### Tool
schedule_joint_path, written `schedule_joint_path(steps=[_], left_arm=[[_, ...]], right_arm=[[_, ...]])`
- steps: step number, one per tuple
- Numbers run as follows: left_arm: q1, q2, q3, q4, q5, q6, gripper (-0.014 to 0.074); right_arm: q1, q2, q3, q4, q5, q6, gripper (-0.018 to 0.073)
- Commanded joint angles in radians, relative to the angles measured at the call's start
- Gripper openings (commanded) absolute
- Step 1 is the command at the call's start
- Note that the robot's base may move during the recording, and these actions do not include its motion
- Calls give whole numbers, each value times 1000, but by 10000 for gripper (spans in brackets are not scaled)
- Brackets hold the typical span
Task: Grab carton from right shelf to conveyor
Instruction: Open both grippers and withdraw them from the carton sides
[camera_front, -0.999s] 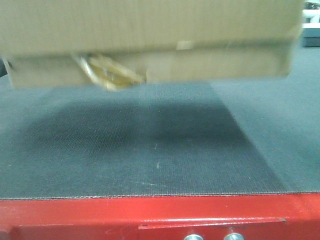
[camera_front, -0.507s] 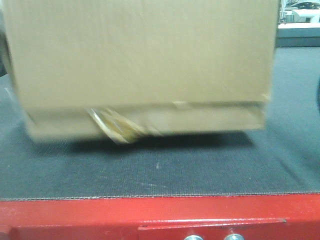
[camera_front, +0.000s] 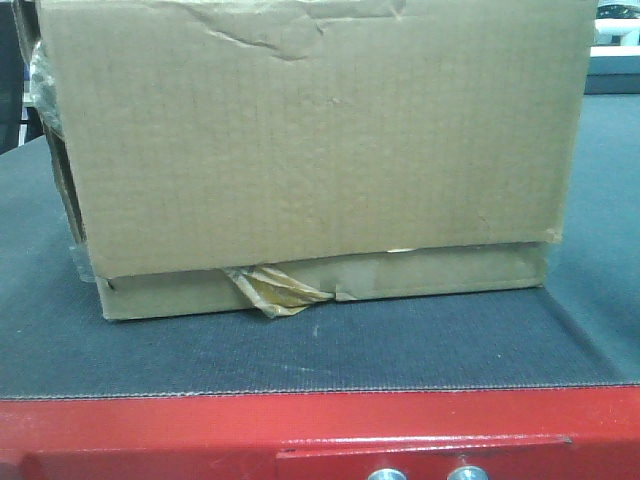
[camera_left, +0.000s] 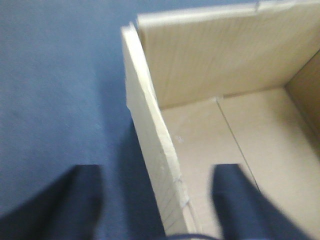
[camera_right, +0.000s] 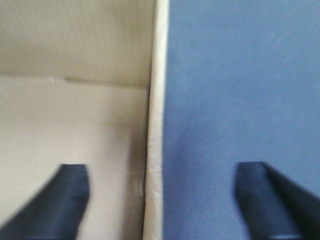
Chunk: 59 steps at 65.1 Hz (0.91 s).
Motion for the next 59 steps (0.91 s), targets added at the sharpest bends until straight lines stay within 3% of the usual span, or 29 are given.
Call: schedule_joint_path(steps=[1, 10, 18, 30, 42, 59], left_arm=[[10, -64, -12, 34, 17, -2, 185], [55, -127, -12, 59, 66, -2, -37], [125, -167, 14, 64, 97, 12, 4], [197, -251, 196, 57, 22, 14, 4], [197, -389, 465, 57, -160, 37, 4], [197, -667, 813, 75, -402, 37, 4]], right_arm=[[-25, -70, -11, -16, -9, -8, 230], [-106, -150, -4, -16, 18, -8, -98], [-202, -198, 44, -11, 53, -8, -69], [-302, -288, 260, 16, 3, -8, -70], [-306, -415, 554, 16, -139, -8, -70], [-306, -698, 972, 16, -451, -8, -70]])
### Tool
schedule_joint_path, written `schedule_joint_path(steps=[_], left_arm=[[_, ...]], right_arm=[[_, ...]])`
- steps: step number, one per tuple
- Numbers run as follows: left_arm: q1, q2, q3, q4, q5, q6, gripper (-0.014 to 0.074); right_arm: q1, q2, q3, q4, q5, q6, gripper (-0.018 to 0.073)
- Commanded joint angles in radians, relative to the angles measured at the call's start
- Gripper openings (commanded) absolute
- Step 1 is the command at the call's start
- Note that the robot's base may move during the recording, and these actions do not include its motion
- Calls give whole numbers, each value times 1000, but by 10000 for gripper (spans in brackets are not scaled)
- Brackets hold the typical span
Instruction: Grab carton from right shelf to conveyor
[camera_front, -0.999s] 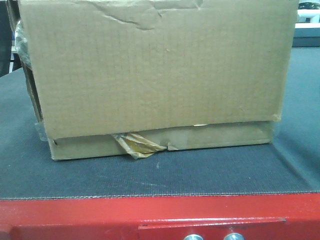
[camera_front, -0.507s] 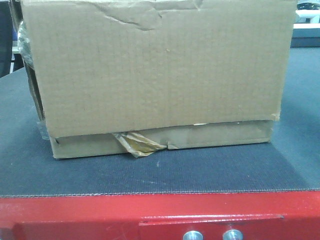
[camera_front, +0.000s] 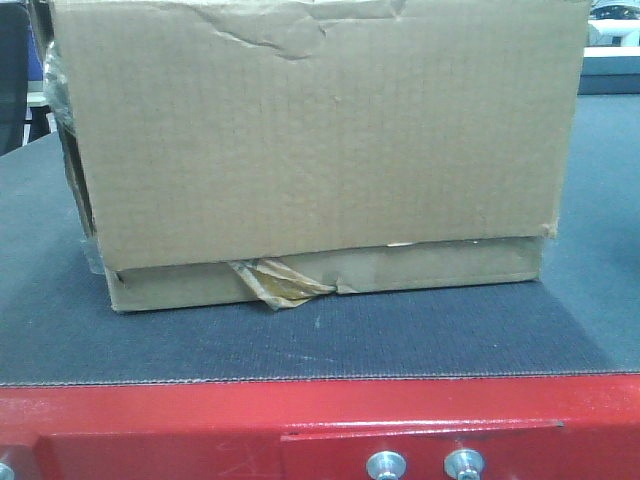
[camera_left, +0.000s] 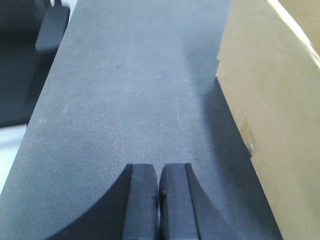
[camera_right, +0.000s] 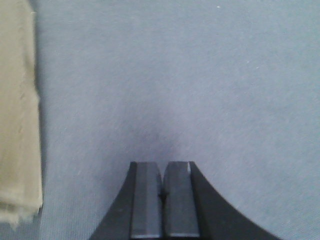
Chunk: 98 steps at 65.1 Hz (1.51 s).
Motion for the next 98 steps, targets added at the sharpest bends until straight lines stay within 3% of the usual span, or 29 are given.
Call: schedule_joint_path(steps=[1, 16, 37, 88, 90, 93, 98], left_arm=[[2, -100, 91, 14, -105, 5, 4], [2, -331, 238, 35, -163, 5, 4], [2, -538, 258, 33, -167, 5, 4], [4, -563, 258, 52, -141, 5, 4], [9, -570, 258, 24, -141, 7, 4], [22, -581, 266, -24, -137, 48, 4], [66, -618, 309, -159, -159, 238, 4]], right_arm=[[-5, -112, 106, -6, -132, -8, -70], [-5, -430, 279, -8, -268, -9, -70], [-5, -780, 388, -40, -332, -20, -70], [-5, -810, 396, -40, -379, -20, -70], [-5, -810, 396, -40, -379, -20, -70], [-5, -810, 396, -40, -379, -20, -70], [-5, -810, 396, -40, -379, -20, -70]])
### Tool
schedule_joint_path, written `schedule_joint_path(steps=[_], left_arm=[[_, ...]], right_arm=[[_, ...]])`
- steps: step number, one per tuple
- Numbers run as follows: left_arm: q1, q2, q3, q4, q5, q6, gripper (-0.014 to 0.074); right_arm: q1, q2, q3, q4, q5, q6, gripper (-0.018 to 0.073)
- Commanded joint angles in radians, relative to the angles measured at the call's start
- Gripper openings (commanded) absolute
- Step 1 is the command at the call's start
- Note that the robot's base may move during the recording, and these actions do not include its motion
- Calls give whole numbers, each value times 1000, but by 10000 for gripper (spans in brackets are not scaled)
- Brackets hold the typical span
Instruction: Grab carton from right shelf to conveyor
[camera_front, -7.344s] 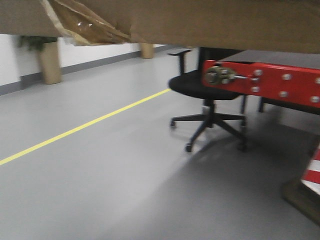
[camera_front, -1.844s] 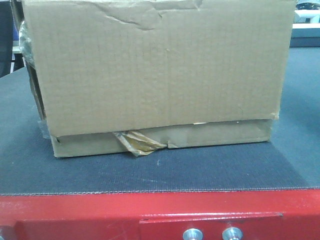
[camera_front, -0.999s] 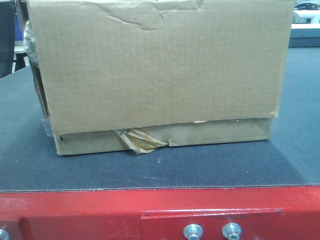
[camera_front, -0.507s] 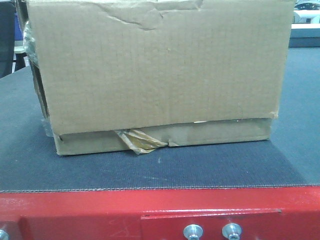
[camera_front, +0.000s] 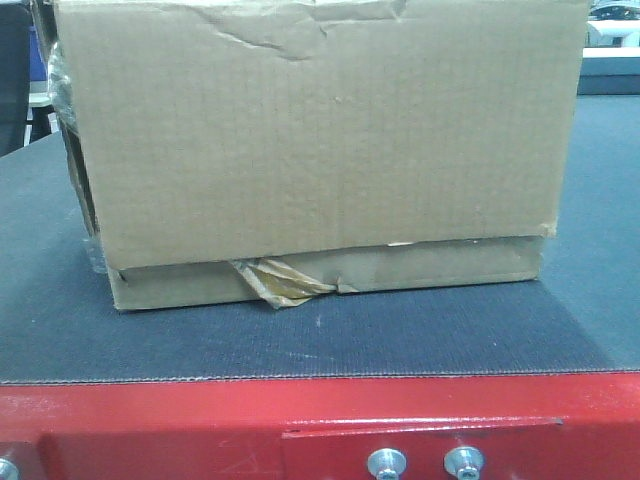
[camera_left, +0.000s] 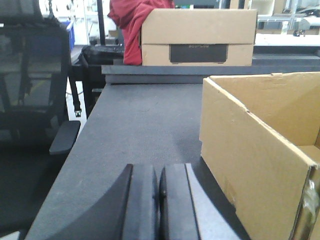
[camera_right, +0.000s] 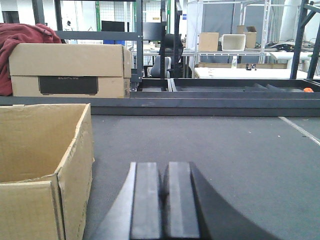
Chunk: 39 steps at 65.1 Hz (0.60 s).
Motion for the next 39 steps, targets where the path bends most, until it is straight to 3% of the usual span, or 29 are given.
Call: schedule_joint_path(steps=[1, 11, 24, 26, 30, 39], left_arm=[[36, -37, 42, -113, -35, 143, 4], [109, -123, 226, -162, -212, 159, 4], [113, -217, 474, -162, -443, 159, 4], [113, -228, 474, -162, -458, 159, 4], [113, -233, 474, -165, -355, 159, 4], [113, -233, 474, -165, -363, 159, 4]], right_arm=[[-3, -6, 2, -13, -24, -10, -70], [-3, -6, 2, -13, -24, -10, -70], [-3, -6, 2, -13, -24, -10, -70], [-3, -6, 2, -13, -24, -10, -70], [-3, -6, 2, -13, -24, -10, -70], [-3, -7, 2, -13, -25, -10, -70]])
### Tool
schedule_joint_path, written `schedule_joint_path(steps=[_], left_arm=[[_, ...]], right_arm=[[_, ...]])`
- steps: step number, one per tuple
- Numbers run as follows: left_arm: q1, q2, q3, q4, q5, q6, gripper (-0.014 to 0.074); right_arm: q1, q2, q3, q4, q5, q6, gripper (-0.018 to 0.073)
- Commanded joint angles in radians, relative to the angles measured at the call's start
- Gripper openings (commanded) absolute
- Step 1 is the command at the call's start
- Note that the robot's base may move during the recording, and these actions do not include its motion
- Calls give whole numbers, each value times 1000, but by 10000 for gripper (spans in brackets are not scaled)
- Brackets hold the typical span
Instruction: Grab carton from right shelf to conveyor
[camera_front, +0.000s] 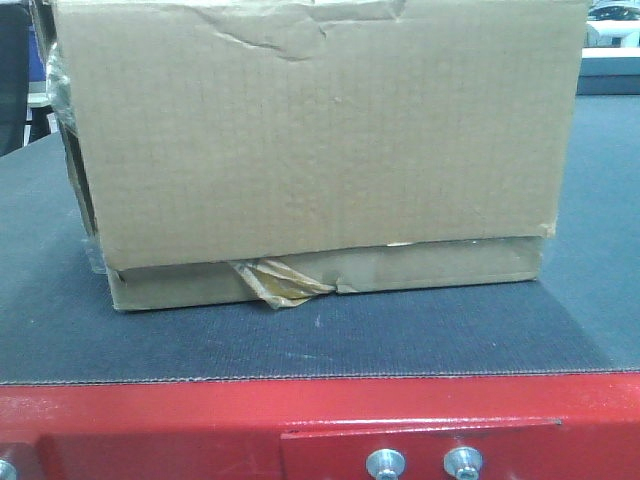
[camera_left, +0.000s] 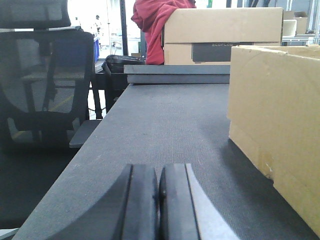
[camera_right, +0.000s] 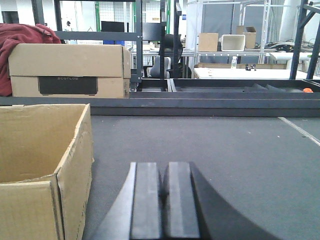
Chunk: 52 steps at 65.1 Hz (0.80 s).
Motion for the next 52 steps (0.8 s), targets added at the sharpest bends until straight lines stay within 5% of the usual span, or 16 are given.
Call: schedule_joint_path(steps=[1, 52], left_arm=[[6, -5, -1, -9, -17, 6, 4], [6, -5, -1, -9, -20, 6, 4]], right_arm=[[-3, -5, 1, -13, -25, -10, -70], [-3, -5, 5, 6, -20, -10, -70]])
